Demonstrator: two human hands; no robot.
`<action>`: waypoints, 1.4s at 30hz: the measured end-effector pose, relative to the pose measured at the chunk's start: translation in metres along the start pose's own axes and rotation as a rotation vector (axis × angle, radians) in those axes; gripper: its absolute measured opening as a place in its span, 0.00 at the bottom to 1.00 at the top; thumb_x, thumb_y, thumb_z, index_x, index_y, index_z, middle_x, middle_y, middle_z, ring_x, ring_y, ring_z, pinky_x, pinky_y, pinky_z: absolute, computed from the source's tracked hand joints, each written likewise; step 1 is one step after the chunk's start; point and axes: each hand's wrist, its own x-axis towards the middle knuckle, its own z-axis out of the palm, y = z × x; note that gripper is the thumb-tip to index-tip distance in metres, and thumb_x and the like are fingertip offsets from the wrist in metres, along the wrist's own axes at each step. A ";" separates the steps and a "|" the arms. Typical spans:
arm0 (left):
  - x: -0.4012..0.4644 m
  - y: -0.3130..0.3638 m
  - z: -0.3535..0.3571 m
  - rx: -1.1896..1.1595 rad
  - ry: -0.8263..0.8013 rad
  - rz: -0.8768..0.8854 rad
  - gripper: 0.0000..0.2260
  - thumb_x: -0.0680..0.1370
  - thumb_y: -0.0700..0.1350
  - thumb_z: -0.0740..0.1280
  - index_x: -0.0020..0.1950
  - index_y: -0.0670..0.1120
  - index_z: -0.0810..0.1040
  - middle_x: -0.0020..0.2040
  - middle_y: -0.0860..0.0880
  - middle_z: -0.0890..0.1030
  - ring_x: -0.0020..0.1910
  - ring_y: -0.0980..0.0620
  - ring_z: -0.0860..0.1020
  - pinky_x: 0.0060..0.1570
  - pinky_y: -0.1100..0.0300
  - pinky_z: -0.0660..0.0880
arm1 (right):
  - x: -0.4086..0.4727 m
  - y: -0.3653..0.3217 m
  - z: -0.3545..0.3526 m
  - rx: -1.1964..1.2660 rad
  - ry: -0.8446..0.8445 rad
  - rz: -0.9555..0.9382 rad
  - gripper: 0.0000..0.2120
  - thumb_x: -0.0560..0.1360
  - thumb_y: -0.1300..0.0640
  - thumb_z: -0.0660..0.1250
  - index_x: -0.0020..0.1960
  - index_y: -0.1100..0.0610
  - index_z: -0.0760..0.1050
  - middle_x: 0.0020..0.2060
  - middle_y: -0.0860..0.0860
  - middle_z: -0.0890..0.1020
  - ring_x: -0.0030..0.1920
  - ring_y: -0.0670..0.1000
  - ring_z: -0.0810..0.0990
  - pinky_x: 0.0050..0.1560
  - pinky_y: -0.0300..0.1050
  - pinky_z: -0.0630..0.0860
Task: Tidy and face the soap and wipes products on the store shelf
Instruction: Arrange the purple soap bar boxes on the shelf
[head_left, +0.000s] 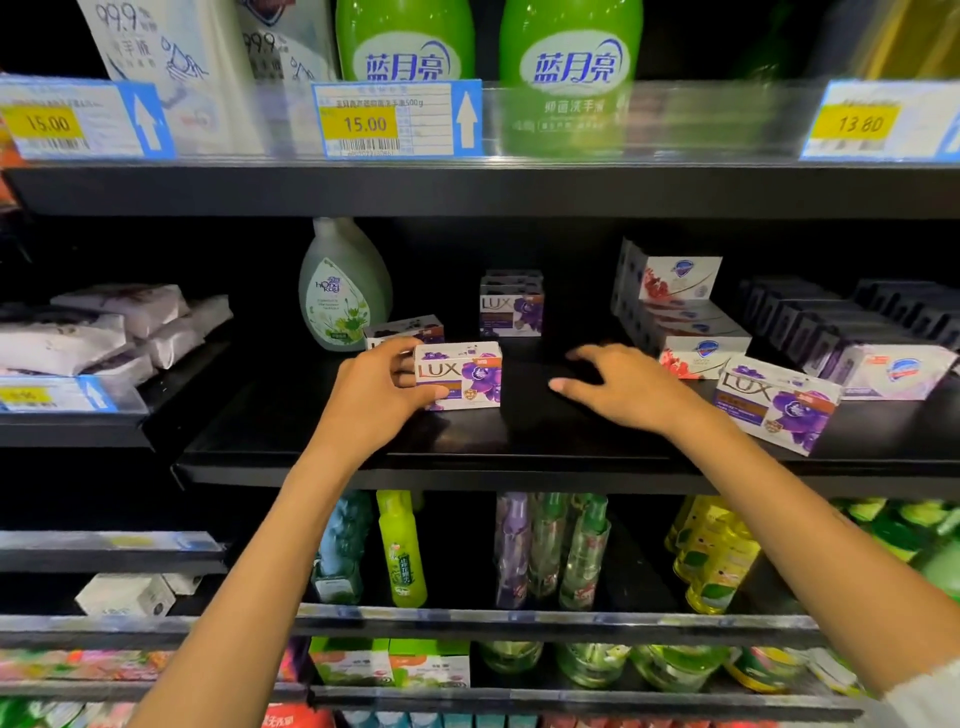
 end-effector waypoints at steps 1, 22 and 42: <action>0.002 0.004 0.004 0.017 0.002 0.003 0.29 0.73 0.38 0.81 0.72 0.42 0.76 0.48 0.56 0.81 0.39 0.69 0.81 0.41 0.76 0.76 | -0.009 0.003 0.002 -0.015 -0.018 -0.007 0.34 0.80 0.32 0.62 0.78 0.51 0.70 0.73 0.53 0.74 0.73 0.56 0.74 0.69 0.51 0.72; 0.106 0.025 0.105 0.302 0.068 -0.073 0.19 0.81 0.43 0.71 0.71 0.41 0.75 0.67 0.37 0.79 0.66 0.35 0.77 0.62 0.50 0.75 | -0.017 0.017 0.010 0.017 -0.006 -0.040 0.33 0.80 0.32 0.61 0.78 0.51 0.69 0.75 0.49 0.72 0.76 0.51 0.69 0.73 0.49 0.68; 0.044 0.059 0.078 0.500 0.063 0.152 0.31 0.80 0.38 0.67 0.82 0.47 0.62 0.71 0.37 0.73 0.63 0.34 0.78 0.58 0.44 0.78 | -0.026 0.005 0.002 -0.023 0.024 -0.044 0.27 0.81 0.34 0.63 0.74 0.48 0.74 0.73 0.48 0.75 0.73 0.52 0.72 0.70 0.50 0.70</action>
